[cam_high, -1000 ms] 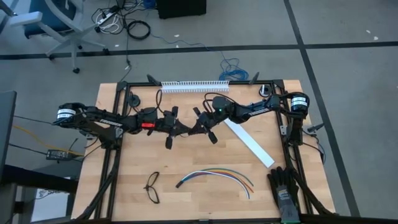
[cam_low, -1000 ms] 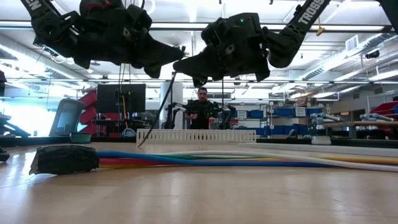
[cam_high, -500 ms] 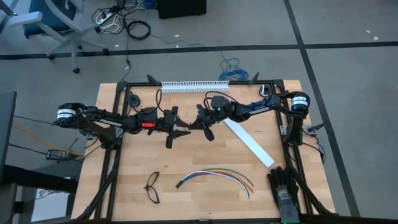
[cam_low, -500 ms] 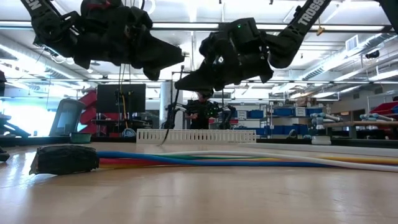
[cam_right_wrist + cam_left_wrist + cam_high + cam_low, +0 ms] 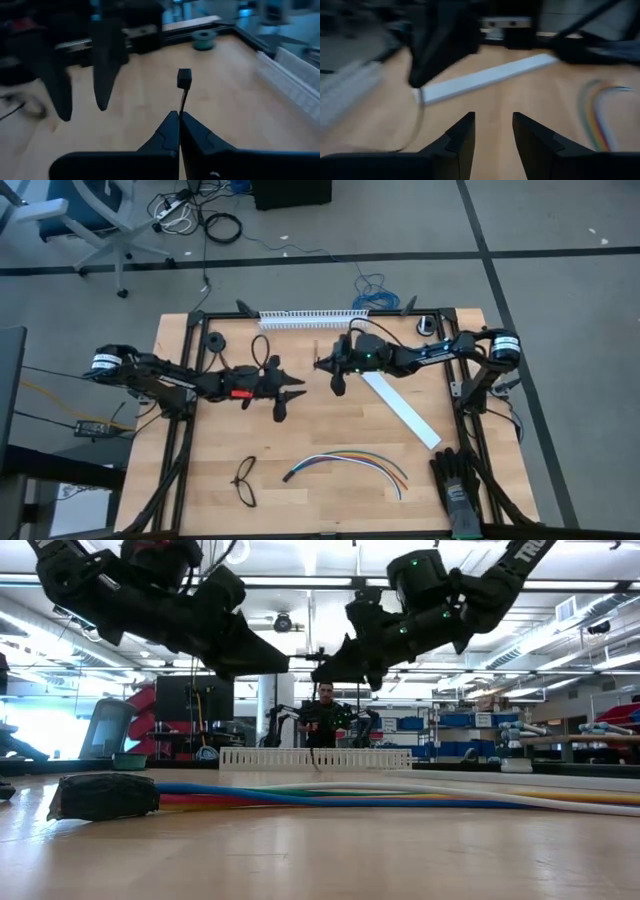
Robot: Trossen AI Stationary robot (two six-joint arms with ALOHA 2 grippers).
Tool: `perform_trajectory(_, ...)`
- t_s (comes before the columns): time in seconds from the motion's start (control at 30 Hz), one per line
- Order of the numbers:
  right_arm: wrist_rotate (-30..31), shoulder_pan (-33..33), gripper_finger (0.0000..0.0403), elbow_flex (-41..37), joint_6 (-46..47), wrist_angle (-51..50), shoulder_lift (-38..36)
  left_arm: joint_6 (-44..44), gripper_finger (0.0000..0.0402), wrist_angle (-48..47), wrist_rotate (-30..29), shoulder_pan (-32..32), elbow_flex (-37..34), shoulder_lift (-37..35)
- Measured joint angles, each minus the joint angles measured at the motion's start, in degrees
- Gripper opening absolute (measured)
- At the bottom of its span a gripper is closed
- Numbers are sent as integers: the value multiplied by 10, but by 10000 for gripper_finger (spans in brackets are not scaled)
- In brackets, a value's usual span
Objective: Ziptie cables
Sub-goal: Wrap the zip tie around the cable wires
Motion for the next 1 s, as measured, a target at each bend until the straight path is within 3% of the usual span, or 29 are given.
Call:
perform_trajectory(0.17,72,29,0,1,36,41,5,43,140,0,-166,-39,0,5)
perform_trajectory(0.27,114,43,0,1,36,84,5,60,140,9,-222,-50,0,11)
perform_trajectory(0.67,149,52,0,14,46,105,6,90,140,97,-257,-49,26,82)
perform_trajectory(1.0,152,50,0,14,45,102,6,182,140,97,-381,-49,116,151)
